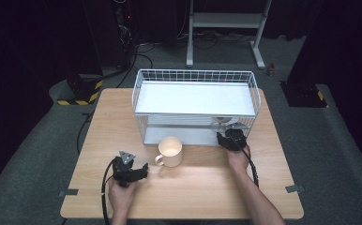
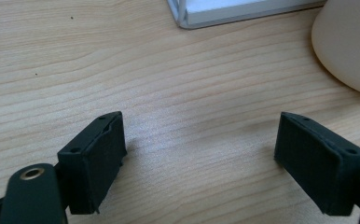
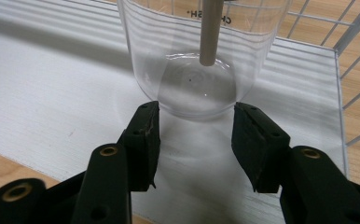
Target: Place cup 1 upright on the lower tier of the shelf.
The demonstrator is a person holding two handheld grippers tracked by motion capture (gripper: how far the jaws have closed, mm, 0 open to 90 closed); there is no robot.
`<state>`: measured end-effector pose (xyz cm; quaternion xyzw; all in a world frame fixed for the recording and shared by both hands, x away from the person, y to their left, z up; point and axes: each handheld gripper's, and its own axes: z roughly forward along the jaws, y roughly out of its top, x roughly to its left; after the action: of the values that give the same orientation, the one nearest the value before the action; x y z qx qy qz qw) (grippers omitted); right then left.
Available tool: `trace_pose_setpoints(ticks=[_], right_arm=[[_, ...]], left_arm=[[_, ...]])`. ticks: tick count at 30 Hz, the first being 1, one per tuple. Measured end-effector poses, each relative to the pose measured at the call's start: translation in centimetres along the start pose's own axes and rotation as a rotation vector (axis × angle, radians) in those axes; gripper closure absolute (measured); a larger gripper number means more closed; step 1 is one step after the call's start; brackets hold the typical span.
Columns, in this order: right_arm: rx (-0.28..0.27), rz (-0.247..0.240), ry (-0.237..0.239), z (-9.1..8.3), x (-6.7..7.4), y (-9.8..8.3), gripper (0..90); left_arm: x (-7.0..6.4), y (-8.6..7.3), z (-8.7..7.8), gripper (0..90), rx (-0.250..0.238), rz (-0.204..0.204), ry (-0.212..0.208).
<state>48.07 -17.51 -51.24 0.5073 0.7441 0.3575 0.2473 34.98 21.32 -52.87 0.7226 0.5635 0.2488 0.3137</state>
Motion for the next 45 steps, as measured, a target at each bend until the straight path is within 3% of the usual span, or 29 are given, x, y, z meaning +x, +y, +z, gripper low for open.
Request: trace_pose_setpoints(ticks=[7, 9, 22, 24, 28, 37, 45], right_arm=[[0.000, -0.008, -0.015, -0.1, 0.1, 0.0, 53.5], [-0.005, 0.004, -0.010, -0.4, 0.1, 0.0, 53.0], [-0.034, -0.025, 0.019, -2.2, 0.0, -0.5, 51.4], [-0.032, -0.048, 0.018, -2.4, 0.0, -0.6, 50.8], [-0.045, -0.041, 0.025, -3.1, -0.2, -0.8, 50.8], [-0.080, -0.040, 0.075, -4.5, -0.8, -1.2, 47.3], [-0.075, -0.026, 0.106, -5.2, -1.0, -1.5, 44.9]], left_arm=[[0.0, 0.0, 0.0, 16.4, 0.000, 0.000, 0.000], [0.0, 0.0, 0.0, 16.5, -0.001, 0.000, 0.000], [0.0, 0.0, 0.0, 16.5, -0.002, -0.002, 0.002], [0.0, 0.0, 0.0, 16.5, 0.000, -0.001, 0.001], [0.0, 0.0, 0.0, 16.5, -0.001, -0.001, 0.001], [0.0, 0.0, 0.0, 16.5, 0.000, -0.001, 0.001], [0.0, 0.0, 0.0, 16.5, 0.000, -0.001, 0.001]])
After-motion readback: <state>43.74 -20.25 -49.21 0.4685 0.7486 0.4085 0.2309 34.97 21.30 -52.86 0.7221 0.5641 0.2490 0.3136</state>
